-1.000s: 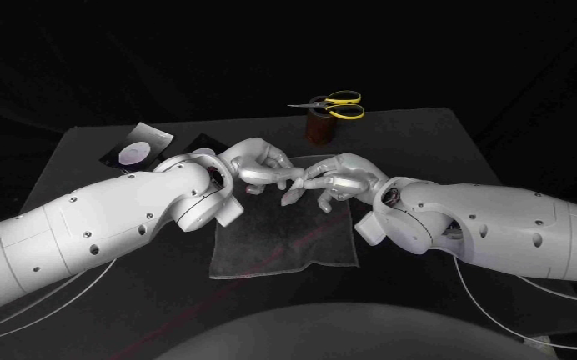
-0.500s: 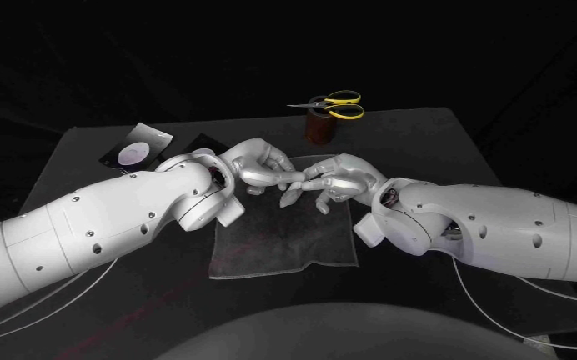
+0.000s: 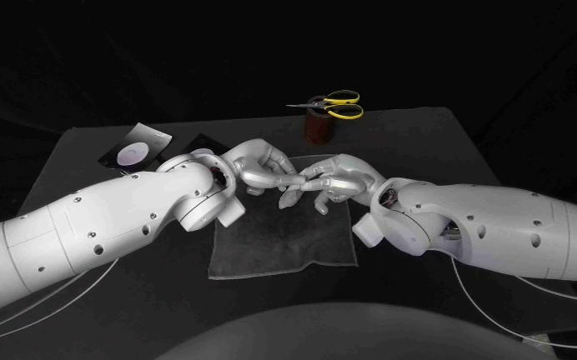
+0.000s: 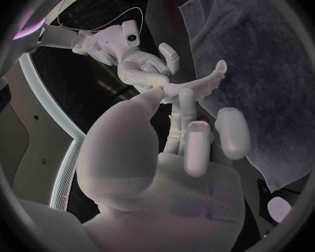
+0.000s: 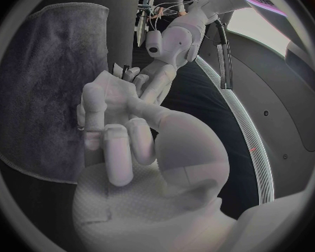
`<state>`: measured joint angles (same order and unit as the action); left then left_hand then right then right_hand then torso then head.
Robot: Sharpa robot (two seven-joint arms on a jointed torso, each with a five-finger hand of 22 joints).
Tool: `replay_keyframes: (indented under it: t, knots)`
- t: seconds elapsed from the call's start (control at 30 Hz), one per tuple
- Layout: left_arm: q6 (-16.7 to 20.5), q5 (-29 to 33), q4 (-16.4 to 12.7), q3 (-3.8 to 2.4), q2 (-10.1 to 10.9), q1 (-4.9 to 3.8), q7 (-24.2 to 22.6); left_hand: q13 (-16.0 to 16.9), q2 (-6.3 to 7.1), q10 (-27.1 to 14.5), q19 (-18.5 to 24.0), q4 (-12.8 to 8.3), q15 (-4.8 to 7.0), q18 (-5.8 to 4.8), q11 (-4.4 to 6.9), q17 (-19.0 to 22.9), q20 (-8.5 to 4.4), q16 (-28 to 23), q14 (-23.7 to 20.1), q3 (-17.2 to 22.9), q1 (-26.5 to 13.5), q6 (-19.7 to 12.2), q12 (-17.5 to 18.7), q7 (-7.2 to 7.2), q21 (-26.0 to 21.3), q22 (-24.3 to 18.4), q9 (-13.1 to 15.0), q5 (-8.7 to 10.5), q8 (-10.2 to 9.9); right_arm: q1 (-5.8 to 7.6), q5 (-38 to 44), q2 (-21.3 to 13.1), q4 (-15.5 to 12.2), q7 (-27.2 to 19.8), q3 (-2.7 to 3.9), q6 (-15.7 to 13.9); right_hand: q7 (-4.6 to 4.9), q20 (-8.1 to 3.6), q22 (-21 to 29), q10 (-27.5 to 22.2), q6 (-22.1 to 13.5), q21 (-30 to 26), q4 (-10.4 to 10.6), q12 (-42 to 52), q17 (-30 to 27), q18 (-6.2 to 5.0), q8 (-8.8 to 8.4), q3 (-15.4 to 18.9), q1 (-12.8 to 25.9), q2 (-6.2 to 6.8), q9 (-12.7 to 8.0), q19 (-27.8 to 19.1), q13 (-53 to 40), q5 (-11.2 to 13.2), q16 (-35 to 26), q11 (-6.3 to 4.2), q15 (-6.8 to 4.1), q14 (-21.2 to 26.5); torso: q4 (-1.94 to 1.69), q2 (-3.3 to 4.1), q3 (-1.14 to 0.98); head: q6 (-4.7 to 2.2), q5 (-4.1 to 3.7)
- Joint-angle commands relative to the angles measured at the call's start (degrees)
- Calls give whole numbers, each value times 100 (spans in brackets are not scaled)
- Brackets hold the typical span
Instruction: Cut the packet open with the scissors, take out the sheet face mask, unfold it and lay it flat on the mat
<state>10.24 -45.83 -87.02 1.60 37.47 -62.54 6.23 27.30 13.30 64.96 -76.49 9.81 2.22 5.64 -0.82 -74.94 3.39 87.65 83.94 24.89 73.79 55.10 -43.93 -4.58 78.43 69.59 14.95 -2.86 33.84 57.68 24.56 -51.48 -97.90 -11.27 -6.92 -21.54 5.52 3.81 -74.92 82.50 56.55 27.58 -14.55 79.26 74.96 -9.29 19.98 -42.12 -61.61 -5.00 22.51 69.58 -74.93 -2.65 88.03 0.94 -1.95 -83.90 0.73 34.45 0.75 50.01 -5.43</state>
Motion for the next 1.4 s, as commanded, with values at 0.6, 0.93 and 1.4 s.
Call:
replay_keyframes:
  t: [0.6,0.93,1.4]
  knots:
    - [-87,230,-51,2,2,3,-179,-20,-672,130,-112,-107,76,-109,49,-1109,-52,102,462,1050,355,-48,59,14,108,137,136,7,93,6,57,-1,43,-54,12,25,-11,-2,-178,59,38,54,-7,35,674,-74,495,-53,36,54,678,35,-347,-16,20,4,-45,-278,0,0,2,-1,-11]
    - [-87,259,-21,2,23,4,-139,18,-668,185,-149,-156,82,-121,58,-1126,-53,106,468,1211,337,-52,14,17,143,196,213,7,171,6,59,-12,22,-68,12,41,-13,-4,-179,65,38,65,-8,42,675,-72,499,-59,39,56,682,38,-354,-16,20,2,-47,-280,-2,-1,2,-1,-7]
    - [214,294,36,2,61,4,-178,122,-578,241,-275,-277,99,-161,73,-1238,-71,144,512,1472,269,-65,-104,24,252,375,381,6,315,6,45,-47,21,-53,12,38,-16,-7,-184,76,38,91,-10,54,676,-68,504,-71,43,58,688,46,-368,-16,20,0,-49,-281,5,-2,2,-1,-10]
